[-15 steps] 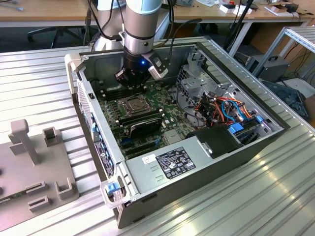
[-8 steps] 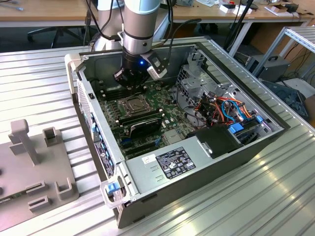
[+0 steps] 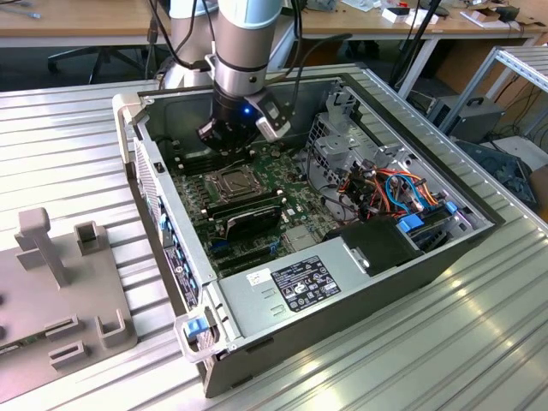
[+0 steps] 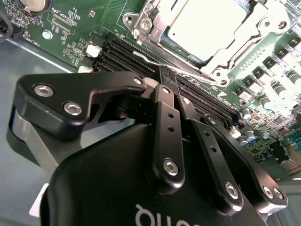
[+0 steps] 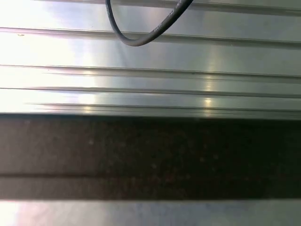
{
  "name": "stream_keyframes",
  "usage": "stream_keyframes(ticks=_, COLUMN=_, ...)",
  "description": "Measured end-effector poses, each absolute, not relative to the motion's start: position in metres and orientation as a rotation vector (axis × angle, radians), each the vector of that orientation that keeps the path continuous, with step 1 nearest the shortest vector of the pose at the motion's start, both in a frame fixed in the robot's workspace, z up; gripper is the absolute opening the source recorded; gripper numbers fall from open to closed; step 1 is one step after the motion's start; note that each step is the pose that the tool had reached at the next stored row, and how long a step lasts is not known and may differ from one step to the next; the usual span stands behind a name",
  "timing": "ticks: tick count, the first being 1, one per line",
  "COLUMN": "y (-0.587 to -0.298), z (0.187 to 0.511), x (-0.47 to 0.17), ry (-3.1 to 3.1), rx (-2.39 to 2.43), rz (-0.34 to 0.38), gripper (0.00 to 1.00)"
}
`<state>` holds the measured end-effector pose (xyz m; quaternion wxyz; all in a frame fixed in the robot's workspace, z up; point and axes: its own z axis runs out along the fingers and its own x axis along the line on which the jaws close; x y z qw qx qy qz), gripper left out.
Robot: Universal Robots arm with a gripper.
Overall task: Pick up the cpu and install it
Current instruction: 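Install the first cpu locking lever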
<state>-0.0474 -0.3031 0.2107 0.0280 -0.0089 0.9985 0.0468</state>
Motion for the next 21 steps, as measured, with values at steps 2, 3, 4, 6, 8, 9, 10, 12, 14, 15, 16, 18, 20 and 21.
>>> stream_keyframes(ticks=2, y=-0.306, z=0.211, x=-0.047, ry=3.081, rx=-0.027, rz=0.166, gripper=0.11)
stream_keyframes(ticks=3, y=-0.307, z=0.211, x=-0.047, ry=3.081, rx=-0.027, rz=0.174, gripper=0.11)
stream_keyframes(ticks=4, y=-0.307, z=0.211, x=-0.047, ry=3.08, rx=-0.027, rz=0.182, gripper=0.11)
stream_keyframes(ticks=6, y=-0.308, z=0.212, x=-0.047, ry=3.08, rx=-0.026, rz=0.19, gripper=0.11)
stream_keyframes(ticks=8, y=-0.308, z=0.215, x=-0.047, ry=3.079, rx=-0.026, rz=0.191, gripper=0.11)
stream_keyframes(ticks=9, y=-0.308, z=0.217, x=-0.047, ry=3.079, rx=-0.026, rz=0.192, gripper=0.11)
stream_keyframes(ticks=10, y=-0.308, z=0.218, x=-0.047, ry=3.079, rx=-0.026, rz=0.192, gripper=0.11)
stream_keyframes(ticks=12, y=-0.308, z=0.218, x=-0.047, ry=3.079, rx=-0.026, rz=0.193, gripper=0.11)
stream_keyframes(ticks=14, y=-0.308, z=0.218, x=-0.048, ry=3.078, rx=-0.026, rz=0.193, gripper=0.11)
stream_keyframes(ticks=15, y=-0.308, z=0.218, x=-0.049, ry=3.077, rx=-0.027, rz=0.193, gripper=0.11)
stream_keyframes(ticks=16, y=-0.308, z=0.218, x=-0.051, ry=3.076, rx=-0.027, rz=0.193, gripper=0.11)
stream_keyframes(ticks=18, y=-0.308, z=0.218, x=-0.058, ry=3.07, rx=-0.027, rz=0.193, gripper=0.11)
stream_keyframes(ticks=20, y=-0.308, z=0.218, x=-0.065, ry=3.063, rx=-0.027, rz=0.192, gripper=0.11)
stream_keyframes(ticks=21, y=-0.308, z=0.218, x=-0.068, ry=3.06, rx=-0.028, rz=0.192, gripper=0.11)
